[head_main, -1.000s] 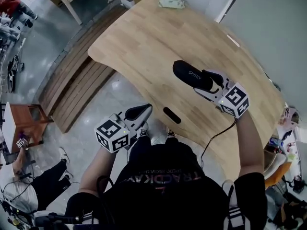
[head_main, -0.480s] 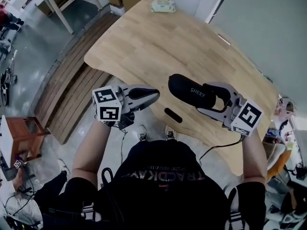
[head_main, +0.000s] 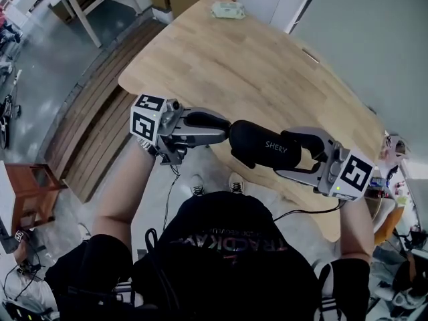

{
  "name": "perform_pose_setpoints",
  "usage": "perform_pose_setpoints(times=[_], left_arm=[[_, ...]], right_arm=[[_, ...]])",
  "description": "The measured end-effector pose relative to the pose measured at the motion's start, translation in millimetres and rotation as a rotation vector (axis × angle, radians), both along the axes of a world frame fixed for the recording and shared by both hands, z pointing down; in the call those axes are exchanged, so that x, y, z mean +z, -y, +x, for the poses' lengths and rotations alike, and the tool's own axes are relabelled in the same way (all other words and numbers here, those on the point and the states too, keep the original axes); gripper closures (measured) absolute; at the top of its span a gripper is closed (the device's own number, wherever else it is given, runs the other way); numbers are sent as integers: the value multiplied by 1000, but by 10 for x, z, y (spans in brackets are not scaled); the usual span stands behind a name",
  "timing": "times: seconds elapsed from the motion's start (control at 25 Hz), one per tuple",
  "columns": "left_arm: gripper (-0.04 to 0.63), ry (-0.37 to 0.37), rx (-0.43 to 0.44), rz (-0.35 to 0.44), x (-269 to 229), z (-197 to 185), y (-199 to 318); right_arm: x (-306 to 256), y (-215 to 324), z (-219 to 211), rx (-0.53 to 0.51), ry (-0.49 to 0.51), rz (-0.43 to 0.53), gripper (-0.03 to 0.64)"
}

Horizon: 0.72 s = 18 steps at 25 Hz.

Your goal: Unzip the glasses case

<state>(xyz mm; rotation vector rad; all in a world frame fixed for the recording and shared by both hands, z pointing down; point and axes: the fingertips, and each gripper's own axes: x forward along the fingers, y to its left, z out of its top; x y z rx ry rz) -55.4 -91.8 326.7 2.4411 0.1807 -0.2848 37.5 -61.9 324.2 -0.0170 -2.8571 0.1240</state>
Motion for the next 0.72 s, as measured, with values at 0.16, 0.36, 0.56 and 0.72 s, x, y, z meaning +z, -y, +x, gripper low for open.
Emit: perform_pose_setpoints(times=[0.16, 0.36, 0.56, 0.72], left_arm=[[509, -15, 19, 1, -55, 9, -14], [555, -29, 48, 7, -117, 10, -60], [554, -90, 86, -8, -183, -25, -126], [554, -170, 105, -42, -261, -74, -170]], right_arm=[[22, -24, -1, -16, -25, -13, 299], [-20, -21, -8, -40, -9, 6, 299], [-262, -32, -122, -83, 82, 52, 299], [-304, -80, -157, -94, 80, 73, 299]])
